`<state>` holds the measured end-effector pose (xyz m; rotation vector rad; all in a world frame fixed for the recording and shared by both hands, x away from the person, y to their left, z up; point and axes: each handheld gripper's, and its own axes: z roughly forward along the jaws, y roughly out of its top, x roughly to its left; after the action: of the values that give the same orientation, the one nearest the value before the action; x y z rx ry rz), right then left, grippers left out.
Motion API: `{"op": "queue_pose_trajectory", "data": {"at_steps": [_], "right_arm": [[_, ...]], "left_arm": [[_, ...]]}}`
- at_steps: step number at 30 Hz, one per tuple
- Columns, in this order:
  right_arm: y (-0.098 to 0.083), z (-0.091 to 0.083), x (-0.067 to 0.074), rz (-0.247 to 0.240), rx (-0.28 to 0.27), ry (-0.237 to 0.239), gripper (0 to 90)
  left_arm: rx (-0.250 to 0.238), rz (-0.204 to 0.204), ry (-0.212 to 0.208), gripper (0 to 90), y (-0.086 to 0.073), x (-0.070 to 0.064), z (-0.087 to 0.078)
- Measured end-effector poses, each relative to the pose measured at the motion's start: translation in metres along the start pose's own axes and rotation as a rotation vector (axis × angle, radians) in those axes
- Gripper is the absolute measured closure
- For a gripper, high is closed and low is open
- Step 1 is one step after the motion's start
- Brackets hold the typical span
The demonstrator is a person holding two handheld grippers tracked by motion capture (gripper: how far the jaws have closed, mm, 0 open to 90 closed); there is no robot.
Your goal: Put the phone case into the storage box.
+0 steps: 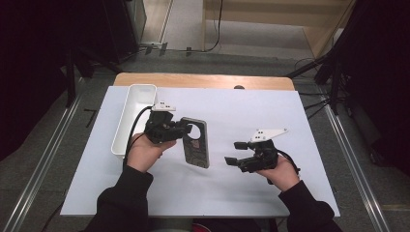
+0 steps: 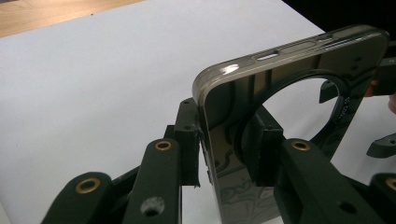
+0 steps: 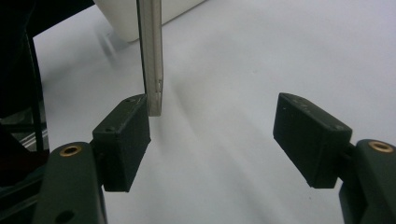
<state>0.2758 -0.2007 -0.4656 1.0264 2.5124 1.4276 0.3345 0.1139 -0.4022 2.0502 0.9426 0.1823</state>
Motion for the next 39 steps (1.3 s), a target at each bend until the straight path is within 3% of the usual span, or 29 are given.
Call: {"op": "queue_pose_trajectory", "data": {"at_steps": [8, 25, 30, 39], "right_arm": [[-0.009, -0.016, 0.001, 0.033, -0.021, -0.030, 26.1], [-0.029, -0.050, 0.016, 0.032, -0.070, -0.058, 25.7], [-0.038, -0.055, 0.016, 0.041, -0.066, -0.069, 25.7], [-0.046, -0.059, 0.014, 0.060, -0.080, -0.075, 25.7]], "left_arm": [[0.003, -0.003, -0.005, 69.2, 0.000, 0.001, 0.000], [0.004, -0.031, -0.015, 69.3, 0.000, 0.006, -0.003], [0.003, -0.032, -0.011, 69.3, 0.001, 0.009, -0.006], [-0.001, -0.068, -0.027, 69.3, 0.006, 0.014, -0.011]]}}
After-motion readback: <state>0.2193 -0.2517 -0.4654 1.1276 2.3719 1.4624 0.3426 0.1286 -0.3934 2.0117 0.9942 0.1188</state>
